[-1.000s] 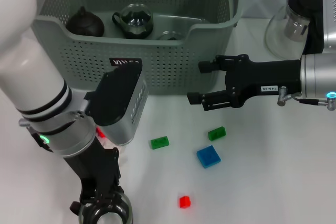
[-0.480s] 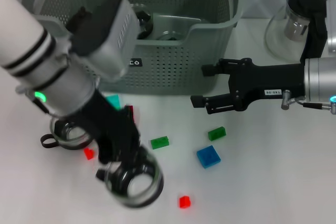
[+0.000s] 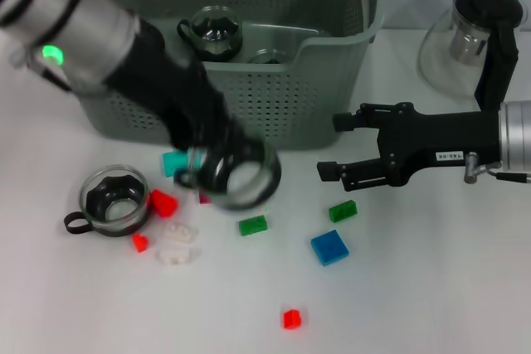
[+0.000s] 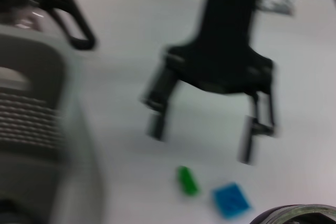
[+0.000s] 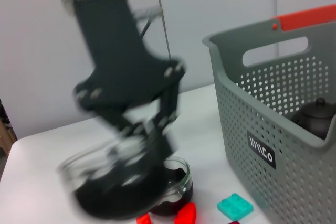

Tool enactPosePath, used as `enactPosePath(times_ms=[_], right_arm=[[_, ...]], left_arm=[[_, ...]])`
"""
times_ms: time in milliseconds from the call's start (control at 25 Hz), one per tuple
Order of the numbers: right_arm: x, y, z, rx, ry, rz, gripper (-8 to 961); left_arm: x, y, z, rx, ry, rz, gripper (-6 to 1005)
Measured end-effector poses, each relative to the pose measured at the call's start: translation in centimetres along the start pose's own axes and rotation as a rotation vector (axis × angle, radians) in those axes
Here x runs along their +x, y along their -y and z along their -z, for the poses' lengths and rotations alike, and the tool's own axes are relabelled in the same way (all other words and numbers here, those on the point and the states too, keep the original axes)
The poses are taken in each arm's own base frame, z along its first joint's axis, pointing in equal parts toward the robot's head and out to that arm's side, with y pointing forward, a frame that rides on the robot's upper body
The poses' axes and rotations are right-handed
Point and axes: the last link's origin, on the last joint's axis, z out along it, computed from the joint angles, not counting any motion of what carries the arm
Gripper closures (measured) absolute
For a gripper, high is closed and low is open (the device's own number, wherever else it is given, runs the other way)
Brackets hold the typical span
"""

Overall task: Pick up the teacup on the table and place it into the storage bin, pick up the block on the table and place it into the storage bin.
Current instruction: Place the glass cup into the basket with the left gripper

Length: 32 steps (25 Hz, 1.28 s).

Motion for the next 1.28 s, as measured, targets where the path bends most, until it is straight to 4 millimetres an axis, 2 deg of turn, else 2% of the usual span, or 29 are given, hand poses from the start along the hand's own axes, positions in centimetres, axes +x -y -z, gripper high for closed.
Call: enactPosePath(times_ms=[40, 80, 200, 240, 280, 480, 760, 960, 1280], right_arm=[[0.1, 0.0, 0.1, 0.0, -0.003, -0.002, 9], [0.2, 0.0, 0.1, 0.0, -0.006, -0.005, 8], [0.6, 0.0, 0.3, -0.005, -0.018, -0.016, 8], [0.7, 0.0, 0.4, -0.007, -0.02, -0.02, 8], [0.8, -0.1, 0.4, -0.013, -0.021, -0.026, 8], [0.6, -0.2, 0.4, -0.029, -0.022, -0.046, 8], [0.2, -0.2, 0.1, -0.045, -0.03, -0.074, 8], [0.0, -0.3, -0.3, -0.054, -0.028, -0.078, 8], [-0.4, -0.5, -1.0, -0.063, -0.022, -0.074, 9]], left_arm=[[0.2, 0.4, 0.3, 0.023, -0.008, 0.013, 946], [0.8, 2.0, 1.6, 0.115, -0.041, 0.061, 946], [1.3, 3.9, 3.0, 0.215, -0.082, 0.106, 946], [1.8, 5.2, 3.8, 0.293, -0.111, 0.129, 946], [1.8, 5.2, 3.8, 0.293, -0.111, 0.129, 946], [2.5, 8.4, 4.4, 0.422, -0.151, 0.192, 946], [1.1, 12.1, 3.0, 0.581, -0.159, 0.27, 945], [0.1, 14.0, 1.4, 0.687, -0.151, 0.302, 945], [-1.5, 14.8, -1.3, 0.762, -0.078, 0.313, 946]])
